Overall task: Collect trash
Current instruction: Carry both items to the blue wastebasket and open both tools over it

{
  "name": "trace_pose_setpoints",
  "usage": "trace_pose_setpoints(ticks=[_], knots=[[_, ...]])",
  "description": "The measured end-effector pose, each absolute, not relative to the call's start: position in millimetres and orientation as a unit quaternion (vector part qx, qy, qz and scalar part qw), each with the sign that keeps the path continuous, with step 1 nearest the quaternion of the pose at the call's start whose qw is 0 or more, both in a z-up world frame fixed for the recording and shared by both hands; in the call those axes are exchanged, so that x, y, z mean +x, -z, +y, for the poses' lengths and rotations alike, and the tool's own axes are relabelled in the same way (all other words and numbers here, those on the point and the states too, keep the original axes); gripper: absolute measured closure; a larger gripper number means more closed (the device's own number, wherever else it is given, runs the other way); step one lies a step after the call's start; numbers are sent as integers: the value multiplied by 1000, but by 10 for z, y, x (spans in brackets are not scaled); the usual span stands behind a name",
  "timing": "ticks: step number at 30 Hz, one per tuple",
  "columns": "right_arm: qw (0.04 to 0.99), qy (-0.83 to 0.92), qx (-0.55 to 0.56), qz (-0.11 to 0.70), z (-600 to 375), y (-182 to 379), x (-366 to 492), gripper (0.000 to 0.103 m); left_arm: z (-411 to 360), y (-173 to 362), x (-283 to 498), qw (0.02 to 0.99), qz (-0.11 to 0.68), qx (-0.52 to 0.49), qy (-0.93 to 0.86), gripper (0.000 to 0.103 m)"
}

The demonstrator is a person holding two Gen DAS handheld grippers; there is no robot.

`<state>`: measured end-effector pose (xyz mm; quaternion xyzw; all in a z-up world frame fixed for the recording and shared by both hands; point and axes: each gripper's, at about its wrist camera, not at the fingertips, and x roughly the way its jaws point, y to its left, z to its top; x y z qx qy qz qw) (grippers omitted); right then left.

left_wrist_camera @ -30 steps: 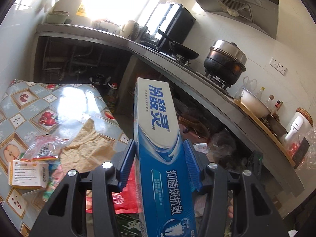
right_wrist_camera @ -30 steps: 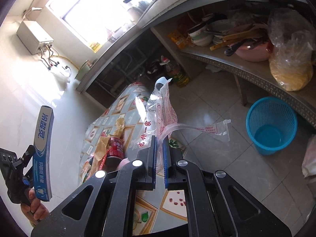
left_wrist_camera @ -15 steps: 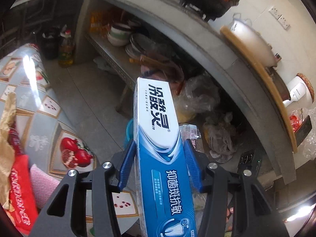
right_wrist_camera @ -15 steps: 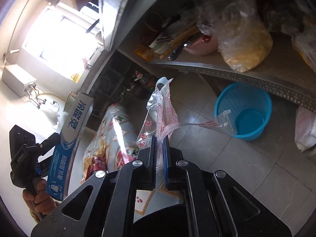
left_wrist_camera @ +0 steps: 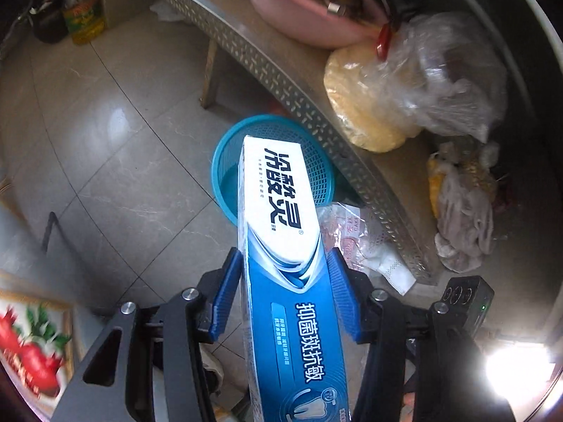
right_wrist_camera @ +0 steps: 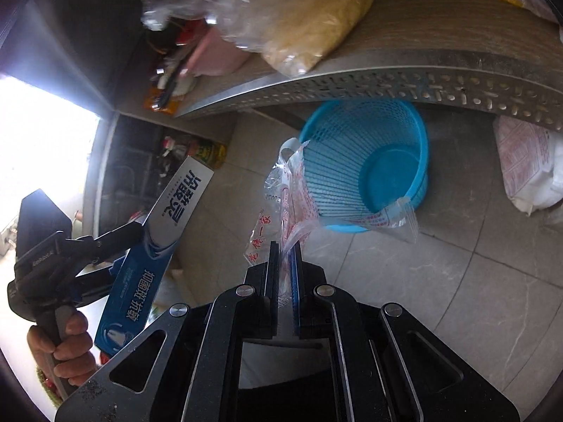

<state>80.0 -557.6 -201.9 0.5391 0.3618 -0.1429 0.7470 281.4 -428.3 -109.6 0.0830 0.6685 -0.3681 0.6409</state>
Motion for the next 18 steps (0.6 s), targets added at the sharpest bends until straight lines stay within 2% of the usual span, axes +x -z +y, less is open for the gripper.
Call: trace_pose_setpoints(ticks=[4,5,6,7,8,12,18], knots=[[745,174,529,366,-5749,2289,992,93,-4637,1394,2956,641,672,74,363,51],[744,185,527,365,-5789,2375,1052,86,-4722,1475,2971,640,672,74,365,48],[746,188,527,362,-5816,2452,1109,80,-4784,1544,2995,637,674,74,368,39],[752,192,519,358,-5822,2501,1138,68,-4818,1607,3023,636,676,73,365,34],[757,208,505,359,-5820,2534,1161,63,-4813,1641,3047,640,678,67,355,34],[755,233,496,360,-5790,2636,1132,63,-4682,1658,3087,636,689,35,345,33],[774,239,468,353,-5676,2447,916,63,-4425,1295,3049,660,658,46,359,33]])
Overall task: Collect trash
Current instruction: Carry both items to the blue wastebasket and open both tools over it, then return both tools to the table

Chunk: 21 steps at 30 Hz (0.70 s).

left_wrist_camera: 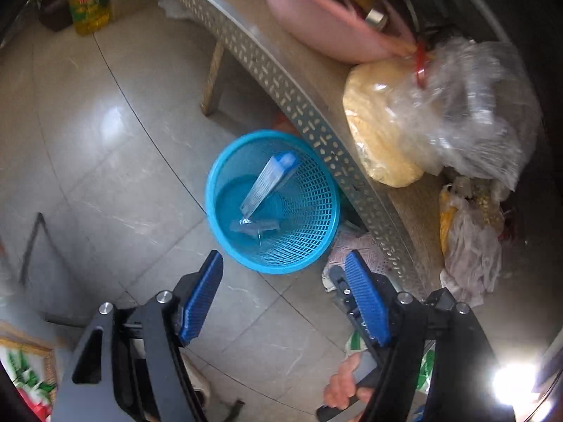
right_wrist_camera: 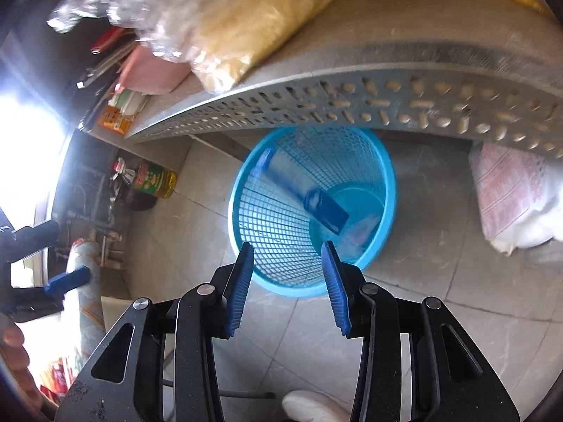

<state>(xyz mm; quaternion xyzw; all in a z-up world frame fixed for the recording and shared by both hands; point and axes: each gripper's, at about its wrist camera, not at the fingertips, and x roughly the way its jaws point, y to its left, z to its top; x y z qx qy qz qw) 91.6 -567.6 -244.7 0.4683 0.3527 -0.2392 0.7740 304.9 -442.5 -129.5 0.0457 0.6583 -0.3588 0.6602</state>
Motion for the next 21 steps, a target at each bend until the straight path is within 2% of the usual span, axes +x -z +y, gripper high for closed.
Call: trace_pose_setpoints(ticks=[5,7,17,21], knots=[[797,237,429,354,-5493,2169,699,61,-4019,816,2900,676,626,39,387,32],[808,232,405,361,-5345,2044,662,59,-3782,592,2813,688,605,32,399,29],[862,215,271,370,-4586,1274,472,32,-2527,-330,2073,747,469,16,471,28],[883,208,214,362,-4359,940,539,22,-2093,-523,1859,768,430,26,474,17]])
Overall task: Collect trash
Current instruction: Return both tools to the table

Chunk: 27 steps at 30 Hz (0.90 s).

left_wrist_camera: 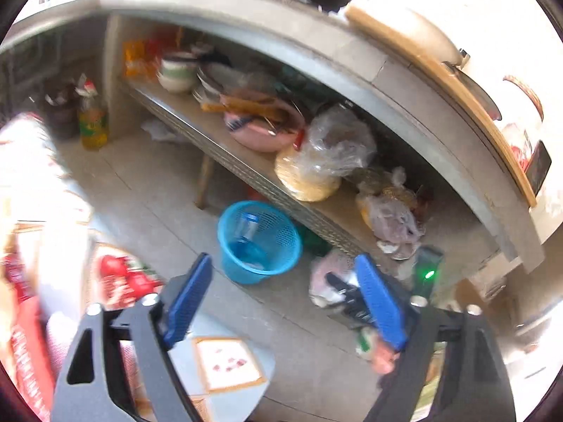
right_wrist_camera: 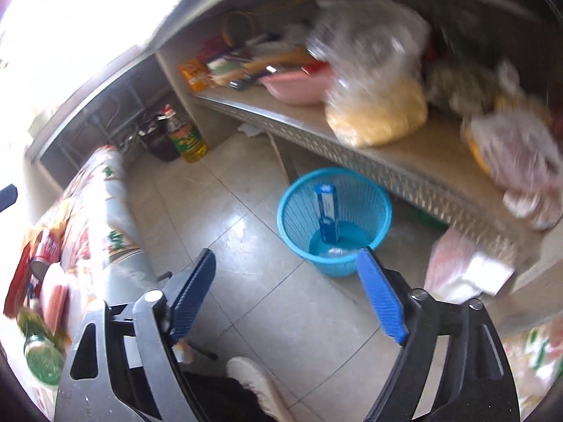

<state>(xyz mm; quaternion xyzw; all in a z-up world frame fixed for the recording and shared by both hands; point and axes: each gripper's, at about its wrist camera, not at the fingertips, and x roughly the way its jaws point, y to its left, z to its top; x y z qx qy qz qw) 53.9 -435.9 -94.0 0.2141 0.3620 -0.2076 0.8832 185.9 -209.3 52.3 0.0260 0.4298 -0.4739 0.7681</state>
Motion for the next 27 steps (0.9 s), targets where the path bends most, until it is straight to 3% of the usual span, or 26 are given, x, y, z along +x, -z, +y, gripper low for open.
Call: trace_pose_setpoints(ticks=[2,5,10,21,27], knots=[[888,214,190,361,-4246,777,574,13,-1840,-581,1762,792,405,22,455,10],[897,221,153,349,-4031,531,570,8,-1480,-639,1687,811,393,3,433,6],[903,228,87,354,-3665,263,649,8,-835,-639,1699,828,395,-46,396,6],[936,47,46,346,-3001,11,901,8,859,-488,1589,870,368,-201,260,6],[946,-40,43,319,-2582,-272,1120,8,1402,-429,1603,881,360,-218,216,6]])
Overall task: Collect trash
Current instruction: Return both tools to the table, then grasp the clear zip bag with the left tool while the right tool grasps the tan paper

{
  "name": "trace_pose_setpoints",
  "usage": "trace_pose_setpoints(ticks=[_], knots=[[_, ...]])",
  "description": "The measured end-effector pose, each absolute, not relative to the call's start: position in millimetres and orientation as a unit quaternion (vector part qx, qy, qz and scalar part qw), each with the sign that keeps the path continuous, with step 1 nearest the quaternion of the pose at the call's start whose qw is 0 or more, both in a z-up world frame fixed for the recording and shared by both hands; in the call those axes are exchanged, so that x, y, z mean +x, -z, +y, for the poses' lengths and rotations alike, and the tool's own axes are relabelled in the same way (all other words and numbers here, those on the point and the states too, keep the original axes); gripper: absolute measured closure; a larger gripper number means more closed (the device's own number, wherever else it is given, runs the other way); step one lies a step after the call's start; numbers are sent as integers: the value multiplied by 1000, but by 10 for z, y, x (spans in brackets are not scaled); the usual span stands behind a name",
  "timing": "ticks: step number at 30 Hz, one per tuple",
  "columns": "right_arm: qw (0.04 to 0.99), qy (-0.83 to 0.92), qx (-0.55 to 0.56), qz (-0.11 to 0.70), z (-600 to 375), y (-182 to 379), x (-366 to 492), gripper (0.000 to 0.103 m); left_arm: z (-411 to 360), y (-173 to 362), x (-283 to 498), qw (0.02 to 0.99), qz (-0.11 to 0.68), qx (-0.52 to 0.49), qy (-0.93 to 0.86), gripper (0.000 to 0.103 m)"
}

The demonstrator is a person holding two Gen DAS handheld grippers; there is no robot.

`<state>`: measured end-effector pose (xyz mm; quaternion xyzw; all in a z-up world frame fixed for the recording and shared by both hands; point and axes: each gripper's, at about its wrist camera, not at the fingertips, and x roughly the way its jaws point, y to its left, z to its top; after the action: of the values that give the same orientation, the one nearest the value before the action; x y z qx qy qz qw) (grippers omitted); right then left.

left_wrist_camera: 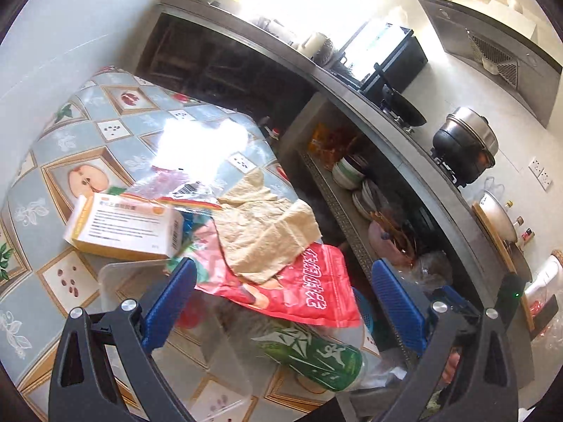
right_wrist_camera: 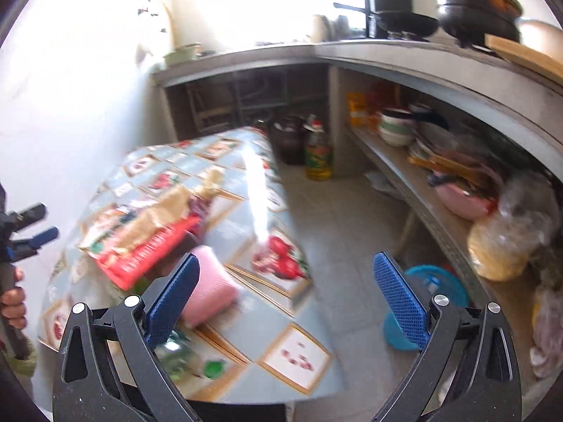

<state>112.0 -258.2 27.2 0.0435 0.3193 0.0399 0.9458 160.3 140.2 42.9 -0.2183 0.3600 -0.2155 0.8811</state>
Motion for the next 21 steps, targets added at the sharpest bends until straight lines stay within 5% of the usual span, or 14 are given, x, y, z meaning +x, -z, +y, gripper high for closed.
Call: trace_pose_setpoints(ticks=[6,11,21], knots=[[935,-115,67,329,-2202,-369,1411,8,1660,-498,1926,880,361,-220,216,6],[919,-156,81,352,-1912,-326,1678,8,1640,-409,2544,856,439,-185,201,6],[903,-167,101,382,-1807,-238,1940,8,938,67,3659,828,537,25,158,6]])
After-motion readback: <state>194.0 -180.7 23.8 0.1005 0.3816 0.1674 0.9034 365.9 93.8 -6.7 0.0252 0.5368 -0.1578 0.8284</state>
